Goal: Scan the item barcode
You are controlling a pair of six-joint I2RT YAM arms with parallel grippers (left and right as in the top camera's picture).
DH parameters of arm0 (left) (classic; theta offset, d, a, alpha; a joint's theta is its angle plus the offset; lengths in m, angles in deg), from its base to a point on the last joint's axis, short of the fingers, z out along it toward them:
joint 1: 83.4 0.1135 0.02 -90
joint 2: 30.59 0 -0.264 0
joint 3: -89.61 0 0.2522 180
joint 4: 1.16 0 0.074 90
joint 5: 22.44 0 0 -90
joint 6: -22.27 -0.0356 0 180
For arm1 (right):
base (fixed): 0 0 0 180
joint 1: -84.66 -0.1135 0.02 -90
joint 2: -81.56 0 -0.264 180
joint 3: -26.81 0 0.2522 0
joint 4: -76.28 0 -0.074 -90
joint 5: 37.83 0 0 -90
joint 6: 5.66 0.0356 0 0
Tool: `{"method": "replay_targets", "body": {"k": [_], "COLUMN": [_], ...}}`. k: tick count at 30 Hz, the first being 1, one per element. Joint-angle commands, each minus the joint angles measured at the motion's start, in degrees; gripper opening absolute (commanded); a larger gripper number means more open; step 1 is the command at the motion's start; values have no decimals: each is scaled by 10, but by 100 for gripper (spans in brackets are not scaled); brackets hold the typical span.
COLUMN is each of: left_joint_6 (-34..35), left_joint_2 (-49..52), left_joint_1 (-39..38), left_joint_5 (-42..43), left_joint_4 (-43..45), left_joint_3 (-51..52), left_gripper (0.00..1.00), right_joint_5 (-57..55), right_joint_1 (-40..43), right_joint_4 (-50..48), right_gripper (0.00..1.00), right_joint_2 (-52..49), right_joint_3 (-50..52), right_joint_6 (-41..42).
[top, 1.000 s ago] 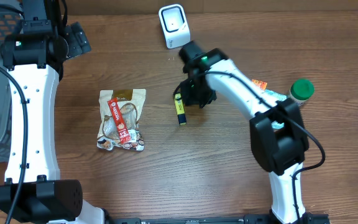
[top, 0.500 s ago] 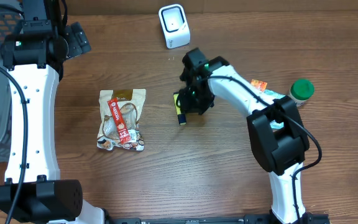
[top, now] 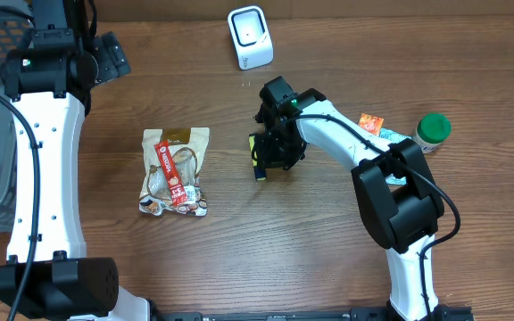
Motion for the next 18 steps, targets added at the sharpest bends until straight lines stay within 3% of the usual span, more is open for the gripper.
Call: {"method": "replay_targets", "body": {"k": [1,7,9,14,18], "left_joint_6": [8,8,8,8,8], "left_joint_2": [5,5,5,5,5], "left_joint_1": [-1,-1,-1,-1,-1], "left_joint_5": [-8,-8,-8,-8,-8], "left_joint_4": [2,2,1,2,2], "left_joint_3": [-4,-4,-4,-4,-4], "left_gripper": [100,100,100,100,100], "right_joint_5": [14,14,15,28,22], "right_joint_1": [-2,-2,-5,-18,-23], "right_joint_4": [0,-8,-20,-53,-68], "right_gripper": [24,29,22,19,8], "right_joint_2": [18,18,18,18,18], "right_joint_3": [11,24,29,31,31], "right_joint_6": [7,31,51,60,108]}}
